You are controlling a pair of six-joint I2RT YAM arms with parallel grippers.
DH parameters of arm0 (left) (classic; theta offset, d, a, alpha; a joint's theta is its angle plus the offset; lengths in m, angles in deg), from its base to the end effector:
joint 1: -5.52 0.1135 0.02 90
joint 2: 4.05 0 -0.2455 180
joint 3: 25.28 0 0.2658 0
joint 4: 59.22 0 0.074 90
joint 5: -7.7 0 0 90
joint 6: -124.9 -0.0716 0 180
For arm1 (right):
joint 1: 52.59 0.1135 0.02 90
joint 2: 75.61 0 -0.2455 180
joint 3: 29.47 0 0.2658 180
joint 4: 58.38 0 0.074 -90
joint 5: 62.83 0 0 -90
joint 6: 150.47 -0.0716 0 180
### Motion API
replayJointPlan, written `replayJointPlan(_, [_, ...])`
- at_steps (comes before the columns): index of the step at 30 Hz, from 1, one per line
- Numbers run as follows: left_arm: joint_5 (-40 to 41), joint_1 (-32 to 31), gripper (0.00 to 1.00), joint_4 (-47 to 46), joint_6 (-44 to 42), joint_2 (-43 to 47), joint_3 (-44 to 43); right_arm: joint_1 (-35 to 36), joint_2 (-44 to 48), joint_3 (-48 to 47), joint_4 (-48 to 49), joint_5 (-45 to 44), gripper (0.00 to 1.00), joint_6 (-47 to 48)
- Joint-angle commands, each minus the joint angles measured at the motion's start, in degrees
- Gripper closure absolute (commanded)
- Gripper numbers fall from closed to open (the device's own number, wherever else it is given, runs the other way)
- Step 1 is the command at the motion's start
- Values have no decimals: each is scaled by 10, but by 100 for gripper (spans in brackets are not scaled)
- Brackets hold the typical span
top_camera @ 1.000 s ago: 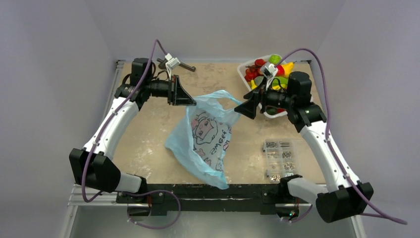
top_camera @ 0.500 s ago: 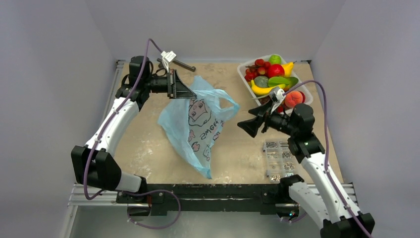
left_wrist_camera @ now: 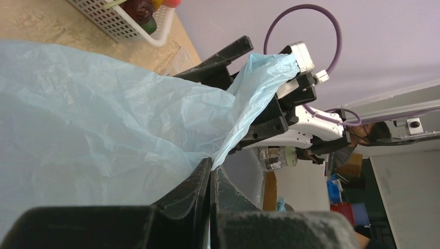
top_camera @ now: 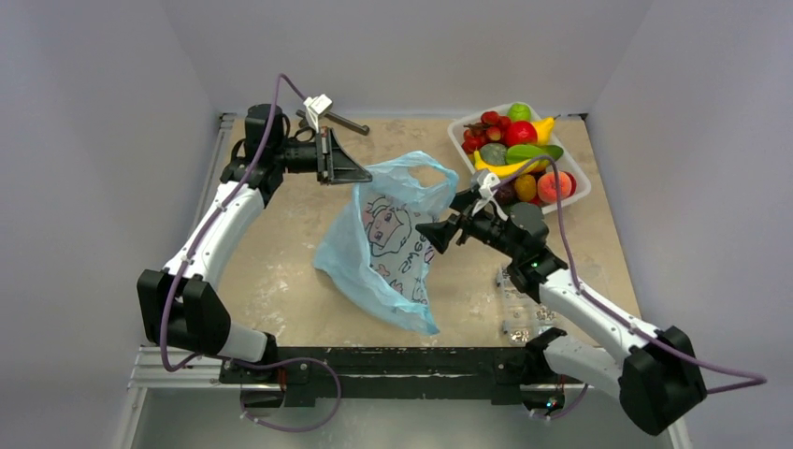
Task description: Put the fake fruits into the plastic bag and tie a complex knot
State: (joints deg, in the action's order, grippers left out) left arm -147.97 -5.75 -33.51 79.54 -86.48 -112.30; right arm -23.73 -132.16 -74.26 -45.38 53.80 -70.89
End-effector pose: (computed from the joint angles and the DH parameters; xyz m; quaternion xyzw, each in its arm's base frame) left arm 0.3297 -0.1322 0.3408 0.0948 0.7518 -0.6178 0.2101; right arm 0.2322 0.1646 0.2672 -0.2715 0.6454 0.3855 0.6009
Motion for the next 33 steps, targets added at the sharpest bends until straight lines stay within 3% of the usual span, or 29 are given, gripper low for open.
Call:
replayJointPlan(1, [-16, 6, 100, -28, 30, 7, -9, 1, -54, -37, 118, -25, 7, 17])
replayJointPlan(3, [-18, 11, 100, -26, 30, 10, -4, 1, -72, -45, 128, 1, 28, 11])
replayJointPlan(6, [-11, 31, 100, 13, 7, 13, -7, 1, -71, -59, 82, 87, 93, 29])
replayJointPlan(7, [-8, 45, 100, 44, -13, 12, -12, -1, -61, -64, 45, 108, 100, 40])
replayJointPlan(11, [27, 126, 100, 234, -162, -22, -71, -17, 22, -58, -112, 189, 100, 142])
replayJointPlan(17, [66, 185, 100, 400, -258, -59, -111, -55, 74, -41, -225, 231, 100, 224])
replayJointPlan(20, [68, 183, 100, 406, -274, -51, -97, -58, 56, -58, -243, 242, 100, 236])
replayJointPlan(24, [54, 158, 100, 391, -286, -39, -92, -57, 38, -52, -174, 231, 100, 182])
replayJointPlan(25, [40, 149, 100, 396, -289, -41, -98, -56, 32, -59, -167, 226, 98, 177])
replayJointPlan(28, [22, 121, 100, 406, -299, -43, -107, -55, 8, -95, -181, 207, 64, 178])
replayJointPlan(29, [20, 118, 100, 404, -303, -39, -105, -55, 2, -107, -185, 201, 67, 181])
replayJointPlan(31, [6, 118, 100, 391, -308, -34, -101, -51, -11, -118, -190, 194, 94, 189])
replayJointPlan(32, [1, 118, 94, 383, -311, -31, -102, -51, -18, -124, -193, 196, 100, 189])
replayJointPlan(33, [3, 118, 80, 374, -321, -24, -107, -51, -25, -134, -202, 201, 100, 188])
